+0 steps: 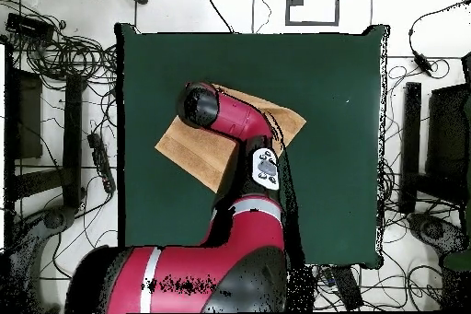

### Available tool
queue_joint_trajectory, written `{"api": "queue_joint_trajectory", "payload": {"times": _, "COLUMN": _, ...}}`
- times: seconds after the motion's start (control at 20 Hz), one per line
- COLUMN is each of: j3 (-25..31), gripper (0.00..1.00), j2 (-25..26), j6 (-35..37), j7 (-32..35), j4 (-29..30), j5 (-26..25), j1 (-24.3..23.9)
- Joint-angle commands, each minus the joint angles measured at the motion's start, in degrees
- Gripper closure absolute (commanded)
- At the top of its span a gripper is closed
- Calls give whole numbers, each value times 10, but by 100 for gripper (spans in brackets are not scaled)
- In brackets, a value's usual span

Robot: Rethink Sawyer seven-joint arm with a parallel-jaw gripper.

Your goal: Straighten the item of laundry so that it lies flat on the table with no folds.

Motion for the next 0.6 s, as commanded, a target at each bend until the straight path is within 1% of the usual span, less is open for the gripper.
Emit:
{"api": "queue_joint_trajectory", "payload": {"times": 0.05, "j3": 32, "gripper": 100, "j2": 34, "j6": -22, "j7": 107, "j4": 17, "j5": -10, "j1": -11}}
{"api": "queue_joint_trajectory", "payload": {"times": 0.15, "j3": 28, "gripper": 100, "j2": 35, "j6": -5, "j7": 105, "j4": 13, "j5": -9, "j1": -8}}
{"api": "queue_joint_trajectory", "payload": {"times": 0.6, "j3": 20, "gripper": 100, "j2": 32, "j6": 23, "j7": 113, "j4": 1, "j5": -2, "j1": 2}}
